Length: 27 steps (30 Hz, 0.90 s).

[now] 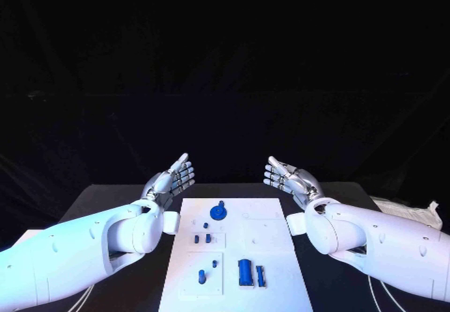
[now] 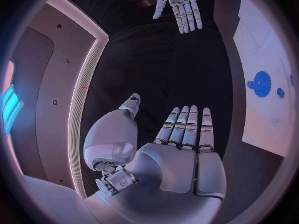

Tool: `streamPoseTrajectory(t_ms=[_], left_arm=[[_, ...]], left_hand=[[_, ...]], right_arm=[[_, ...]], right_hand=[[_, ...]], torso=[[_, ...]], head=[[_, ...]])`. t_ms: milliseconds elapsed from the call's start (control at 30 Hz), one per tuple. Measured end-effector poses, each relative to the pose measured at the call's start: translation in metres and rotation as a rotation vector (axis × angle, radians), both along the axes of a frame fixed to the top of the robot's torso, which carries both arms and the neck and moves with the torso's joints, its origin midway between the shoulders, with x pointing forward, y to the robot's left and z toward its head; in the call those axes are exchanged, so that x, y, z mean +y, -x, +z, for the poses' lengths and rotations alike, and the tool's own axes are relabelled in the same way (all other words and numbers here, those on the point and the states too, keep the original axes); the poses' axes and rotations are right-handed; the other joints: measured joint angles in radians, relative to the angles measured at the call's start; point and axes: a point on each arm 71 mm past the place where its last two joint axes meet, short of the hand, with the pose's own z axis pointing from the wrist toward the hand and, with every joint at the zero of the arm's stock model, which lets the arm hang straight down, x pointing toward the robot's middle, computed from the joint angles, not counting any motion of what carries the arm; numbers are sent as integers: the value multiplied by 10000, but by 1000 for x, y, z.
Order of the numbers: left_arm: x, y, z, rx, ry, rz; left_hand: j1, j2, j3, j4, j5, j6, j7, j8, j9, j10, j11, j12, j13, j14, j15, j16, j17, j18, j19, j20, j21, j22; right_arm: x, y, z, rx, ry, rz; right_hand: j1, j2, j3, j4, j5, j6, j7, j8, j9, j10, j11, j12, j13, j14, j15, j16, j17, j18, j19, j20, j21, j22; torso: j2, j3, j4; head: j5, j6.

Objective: Assemble the parts on the task board

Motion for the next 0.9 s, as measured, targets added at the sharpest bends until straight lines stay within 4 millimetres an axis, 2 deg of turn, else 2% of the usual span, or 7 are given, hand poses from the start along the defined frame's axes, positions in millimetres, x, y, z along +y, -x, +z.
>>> streamPoseTrajectory(t_ms=[133, 200, 300, 467, 567, 667, 900], left_arm=[[-12, 10, -2, -91, -309, 326], [-14, 14, -2, -170, -468, 515], [-16, 17, -2, -305, -718, 811], [-16, 19, 0, -497, -1010, 1156], [-15, 19, 0, -579, -1118, 1286], [-15, 19, 1, -639, -1188, 1365], [-14, 19, 1, -705, -1276, 1467]], left_hand=[[-1001, 37, -263, 6, -110, -723, -357, -37, -10, -747, -296, -1, -21, -714, -174, -214, -18, -80, -555, -200, -3, -337], [-1464, 48, -388, 0, -166, -1061, -531, -37, -17, -1093, -391, -1, -24, -1046, -228, -279, -19, -165, -806, -293, -2, -491], [-2069, 58, -549, 1, -190, -1487, -717, -37, -25, -1540, -478, -1, -28, -1469, -287, -342, -24, -547, -1139, -494, -1, -692], [-2963, 69, -767, -8, -229, -2121, -886, -37, -30, -2218, -570, -1, -33, -2119, -333, -358, -31, -779, -1620, -975, -40, -992], [-3410, 70, -987, -3, -229, -2440, -941, -37, -32, -2555, -590, -1, -35, -2442, -346, -396, -31, -780, -1871, -1115, -40, -1141], [-3791, 71, -1279, 4, -229, -2710, -964, -37, -32, -2838, -598, -1, -35, -2708, -357, -396, -31, -938, -2075, -1201, -40, -1270], [-4532, 73, -1610, 4, -228, -3242, -997, -37, -31, -3397, -613, -1, -34, -3244, -359, -396, -30, -941, -2475, -1293, -40, -1902]], right_arm=[[9, 10, 1, -12, -218, -426], [11, 13, 2, -19, -266, -644], [12, 15, 2, -30, -298, -959], [9, 15, 3, -67, -288, -1314], [9, 15, 3, -75, -286, -1442], [8, 15, 3, -79, -283, -1527], [7, 15, 3, -88, -278, -1635]], right_hand=[[-1164, -8, 1, -248, -92, -716, -339, 0, -235, -837, -101, -1, -11, -887, -23, -1, -144, -246, -770, -358, -260, -273], [-1699, -11, -1, -295, -152, -1048, -448, 0, -304, -1214, -128, -1, -18, -1296, -28, -1, -192, -538, -1129, -473, -474, -398], [-2379, -14, -16, -362, -191, -1472, -555, 0, -378, -1701, -158, -1, -24, -1814, -35, -1, -231, -725, -1578, -584, -695, -559], [-3425, -17, -16, -419, -207, -2120, -654, 0, -439, -2441, -188, -1, -27, -2611, -47, -1, -266, -923, -2277, -693, -870, -803], [-3939, -18, 6, -441, -207, -2434, -680, 0, -456, -2812, -194, 0, -27, -3001, -49, -1, -276, -938, -2608, -723, -947, -1059], [-4374, -16, 11, -446, -207, -2708, -698, 0, -464, -3124, -202, 0, -27, -3331, -44, 0, -283, -937, -2901, -745, -952, -1343], [-5230, -20, -17, -473, -249, -3240, -713, -38, -473, -3734, -202, 0, -25, -3995, -44, 0, -290, -935, -3476, -755, -988, -1671]], torso=[[-23, 26, 3], [-29, 33, 4], [-35, 37, 6], [-36, 37, 7], [-36, 40, 7], [-37, 41, 7], [-38, 41, 7]], head=[[6, 5], [7, 6], [7, 8], [7, 9], [7, 10], [7, 10], [7, 10]])
